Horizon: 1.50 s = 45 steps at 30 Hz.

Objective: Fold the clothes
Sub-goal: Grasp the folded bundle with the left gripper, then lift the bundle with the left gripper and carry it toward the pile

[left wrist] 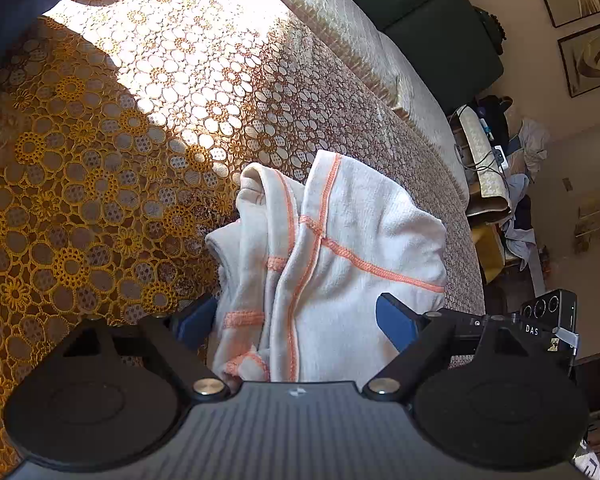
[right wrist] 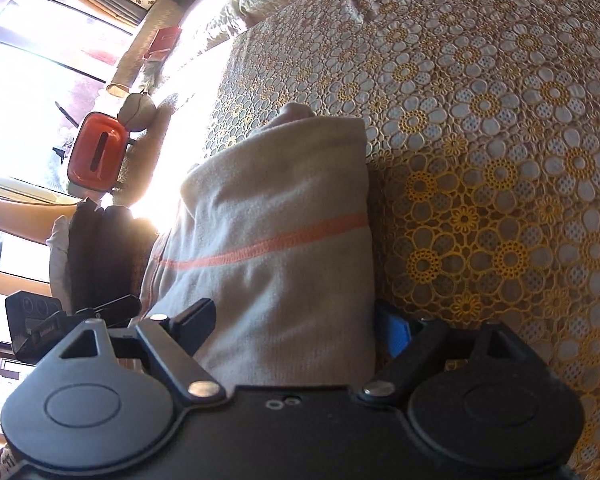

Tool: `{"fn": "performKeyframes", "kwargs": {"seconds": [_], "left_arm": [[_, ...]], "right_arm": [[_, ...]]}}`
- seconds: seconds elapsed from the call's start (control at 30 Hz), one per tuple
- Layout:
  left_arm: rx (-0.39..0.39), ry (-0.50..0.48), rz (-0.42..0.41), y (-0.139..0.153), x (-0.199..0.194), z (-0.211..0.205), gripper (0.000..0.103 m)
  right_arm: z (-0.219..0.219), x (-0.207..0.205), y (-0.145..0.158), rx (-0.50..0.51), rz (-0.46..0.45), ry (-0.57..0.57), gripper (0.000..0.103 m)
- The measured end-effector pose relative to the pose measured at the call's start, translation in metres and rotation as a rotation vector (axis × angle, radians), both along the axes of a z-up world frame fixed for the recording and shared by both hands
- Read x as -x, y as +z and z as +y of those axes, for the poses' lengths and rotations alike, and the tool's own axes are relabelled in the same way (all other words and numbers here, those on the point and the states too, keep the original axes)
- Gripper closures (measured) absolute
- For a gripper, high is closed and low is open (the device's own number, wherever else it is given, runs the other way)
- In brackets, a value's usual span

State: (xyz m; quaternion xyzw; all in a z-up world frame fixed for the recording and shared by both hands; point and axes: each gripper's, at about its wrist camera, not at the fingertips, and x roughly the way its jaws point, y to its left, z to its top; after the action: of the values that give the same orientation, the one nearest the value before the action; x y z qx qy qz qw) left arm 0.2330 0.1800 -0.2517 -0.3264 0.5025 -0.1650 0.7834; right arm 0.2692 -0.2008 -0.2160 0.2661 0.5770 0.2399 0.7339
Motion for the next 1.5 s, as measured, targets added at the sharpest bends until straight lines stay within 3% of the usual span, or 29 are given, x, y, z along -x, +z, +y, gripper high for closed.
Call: {"fn": "performKeyframes", "kwargs": {"seconds": [0.03, 0.07, 0.43, 0.87, 1.13, 1.3, 1.5], "left_arm": [[-0.022, -0.005, 0.004, 0.001, -0.001, -0.002, 0.035], [-0.047, -0.014, 0.007, 0.002, -0.001, -0.004, 0.04], [-0.157, -0.049, -0.051, 0.015, 0.005, -0.015, 0.07], [-0.157, -0.019, -0.146, 0.048, 0.021, -0.012, 0.076], [-0.154, 0.012, -0.246, 0.108, 0.032, 0.006, 0.076], [-0.2, 0.047, -0.3, 0.151, 0.044, 0.036, 0.076], [-0.281, 0.126, -0.338, 0.196, 0.067, 0.106, 0.076]], "right_arm": [[0.001, 0.0, 0.0, 0.013, -0.003, -0.001, 0.0], [0.003, 0.001, 0.001, 0.029, -0.006, 0.0, 0.0], [0.012, 0.01, 0.016, 0.135, -0.065, -0.006, 0.0], [0.013, 0.028, 0.048, 0.094, -0.137, -0.063, 0.0], [0.02, 0.035, 0.103, 0.022, -0.234, -0.06, 0.0], [0.048, 0.035, 0.148, -0.01, -0.301, -0.015, 0.0], [0.122, 0.035, 0.188, -0.061, -0.375, 0.075, 0.0]]}}
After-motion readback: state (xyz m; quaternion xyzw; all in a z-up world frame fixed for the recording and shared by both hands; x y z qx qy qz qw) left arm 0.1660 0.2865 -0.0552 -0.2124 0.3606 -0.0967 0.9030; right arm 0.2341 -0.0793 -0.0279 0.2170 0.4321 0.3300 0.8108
